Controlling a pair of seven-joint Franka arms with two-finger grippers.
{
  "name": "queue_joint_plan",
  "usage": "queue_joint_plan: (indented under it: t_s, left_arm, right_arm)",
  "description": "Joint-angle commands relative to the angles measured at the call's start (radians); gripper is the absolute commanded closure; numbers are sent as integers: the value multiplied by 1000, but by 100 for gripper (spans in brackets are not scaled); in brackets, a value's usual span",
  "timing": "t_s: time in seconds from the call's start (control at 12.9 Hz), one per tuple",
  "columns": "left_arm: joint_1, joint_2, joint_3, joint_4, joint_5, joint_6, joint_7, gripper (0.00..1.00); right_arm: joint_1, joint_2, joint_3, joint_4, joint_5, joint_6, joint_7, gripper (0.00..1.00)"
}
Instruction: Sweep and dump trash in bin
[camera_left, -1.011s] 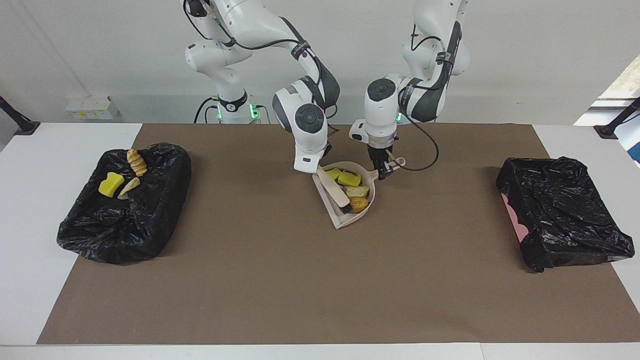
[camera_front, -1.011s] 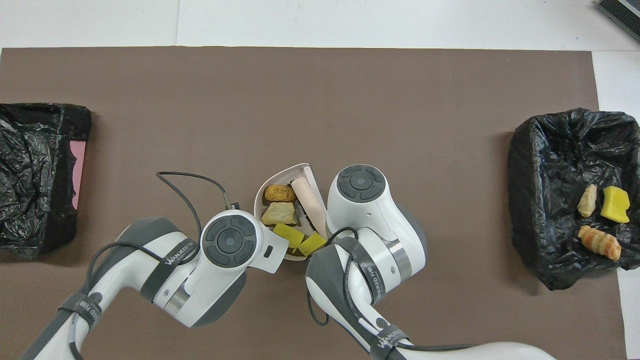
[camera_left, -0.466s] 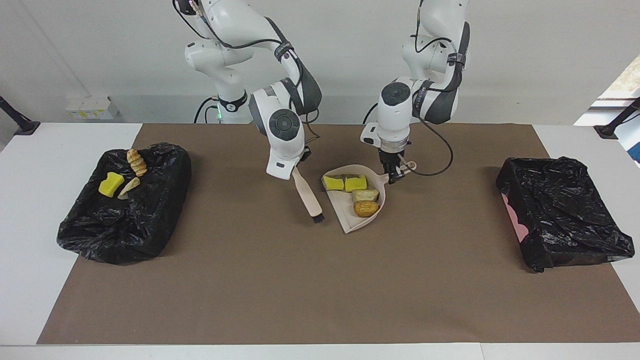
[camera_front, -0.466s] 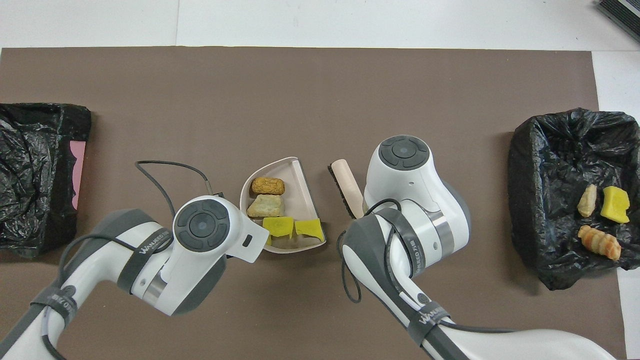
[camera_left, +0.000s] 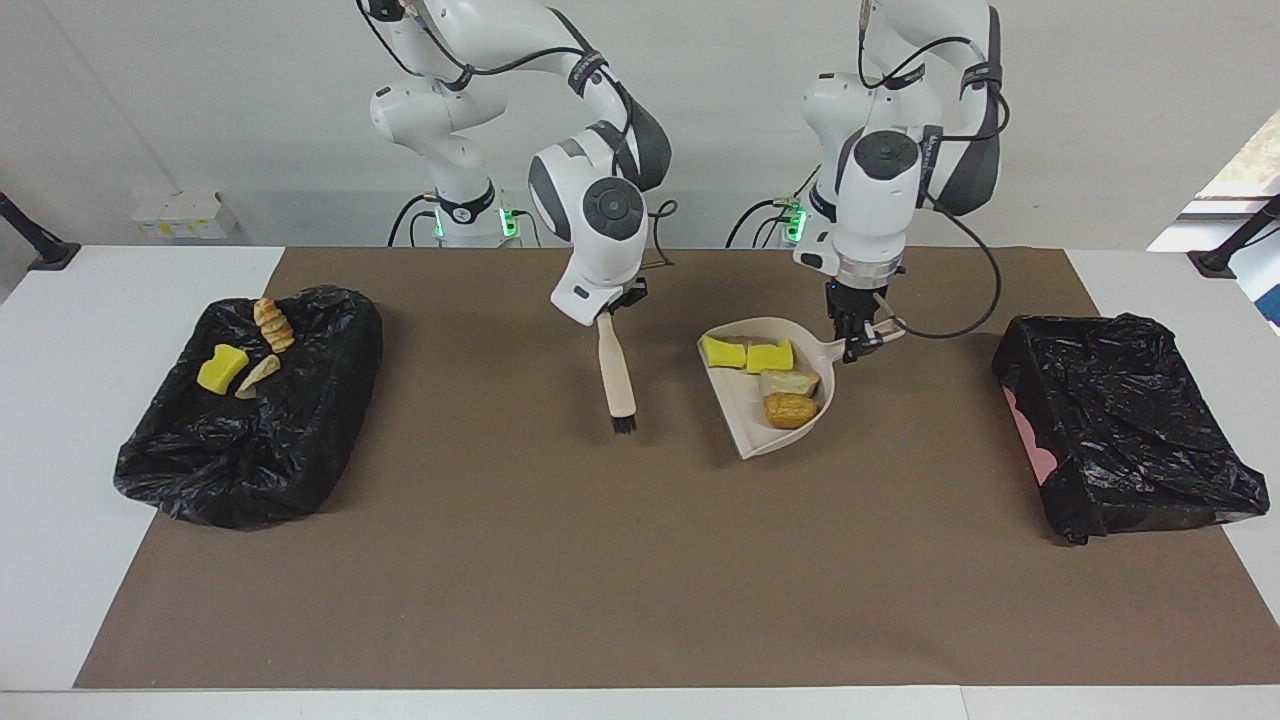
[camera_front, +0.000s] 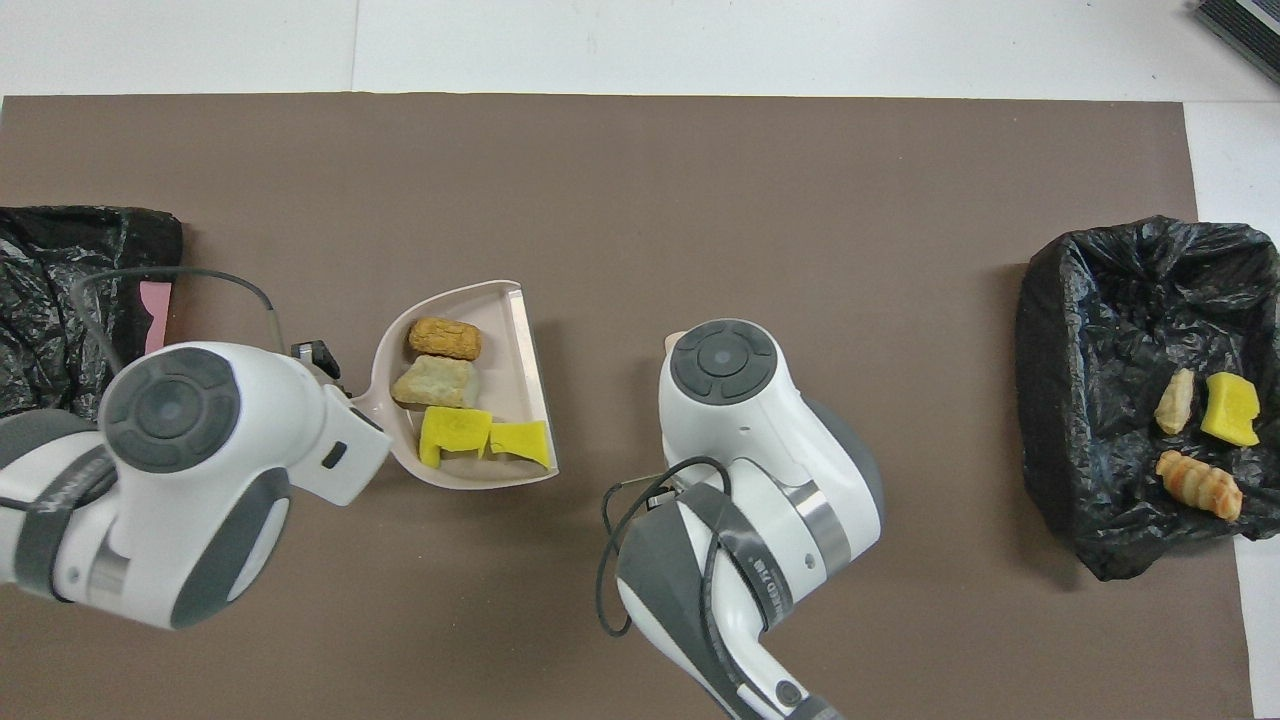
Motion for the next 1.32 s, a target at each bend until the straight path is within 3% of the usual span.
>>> queue_joint_plan:
  t_s: [0.0,0.16,0.54,0.78,1.01,1.09,1.24]
  left_arm:
    - [124,-46,-5,49,10,-87,179,100]
    - [240,-47,-4,89,8,-106,281,100]
    - [500,-18,5,188,-4,-91,367,100]
    - [661,40,5,294,-6,-86,391,100]
    - [750,117,7,414,2,-45,575,100]
    - [765,127,11,428,13,-16,592,100]
    - [773,137,16,428,118,21,586,100]
  right_arm:
    - [57,-14,5,-15,43,5,117,100]
    - [102,-15,7,-15,116,6,135,100]
    - [216,-3,7,-55,129,81,234,100]
    - [233,18,7,-104,130,169,264,100]
    - [251,28,8,-126,130,189,274,100]
    - [255,26,8,-120,130,178,280,1]
    - [253,22,7,-91,127,160,313,0]
